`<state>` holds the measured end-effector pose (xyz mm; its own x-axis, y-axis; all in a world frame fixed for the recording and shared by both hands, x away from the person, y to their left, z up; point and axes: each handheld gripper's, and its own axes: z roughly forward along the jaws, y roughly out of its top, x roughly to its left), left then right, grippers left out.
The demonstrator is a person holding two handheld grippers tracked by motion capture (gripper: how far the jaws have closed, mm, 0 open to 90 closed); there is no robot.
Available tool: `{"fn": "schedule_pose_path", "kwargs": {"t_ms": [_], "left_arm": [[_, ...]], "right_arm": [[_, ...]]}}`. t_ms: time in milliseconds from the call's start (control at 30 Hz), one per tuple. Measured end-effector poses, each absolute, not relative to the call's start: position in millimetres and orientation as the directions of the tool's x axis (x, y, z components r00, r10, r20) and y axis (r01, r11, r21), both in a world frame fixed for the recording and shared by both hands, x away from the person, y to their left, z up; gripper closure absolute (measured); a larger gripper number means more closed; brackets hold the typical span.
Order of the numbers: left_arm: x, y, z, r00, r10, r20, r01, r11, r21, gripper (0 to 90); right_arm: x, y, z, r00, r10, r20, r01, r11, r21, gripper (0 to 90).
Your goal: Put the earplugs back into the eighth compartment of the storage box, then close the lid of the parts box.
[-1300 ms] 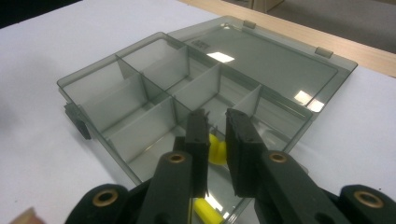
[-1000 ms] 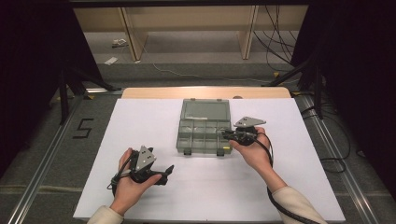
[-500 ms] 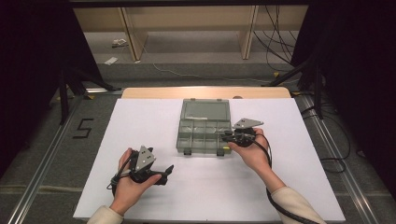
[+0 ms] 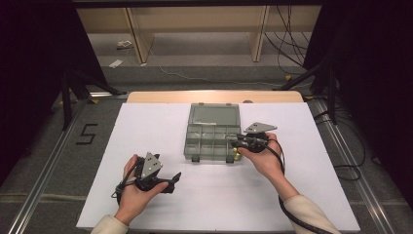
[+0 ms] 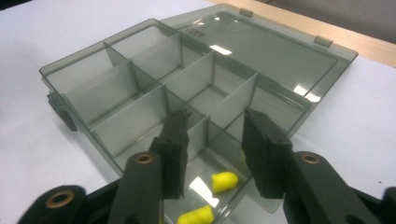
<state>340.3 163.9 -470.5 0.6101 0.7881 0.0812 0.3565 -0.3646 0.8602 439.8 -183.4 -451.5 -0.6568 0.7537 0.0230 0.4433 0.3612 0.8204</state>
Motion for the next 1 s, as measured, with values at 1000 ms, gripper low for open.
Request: {"fn": "schedule_pose_path", "kwargs": {"t_ms": [1000], "left_arm": [[341.0, 166.6, -470.9, 0.612, 0.788, 0.058, 0.359, -0.343, 0.868, 2.8]], "right_arm": [[443.0, -202.6, -430.8, -0.571, 0.816, 0.090, 0.416, 0.194, 0.888, 33.4]]}}
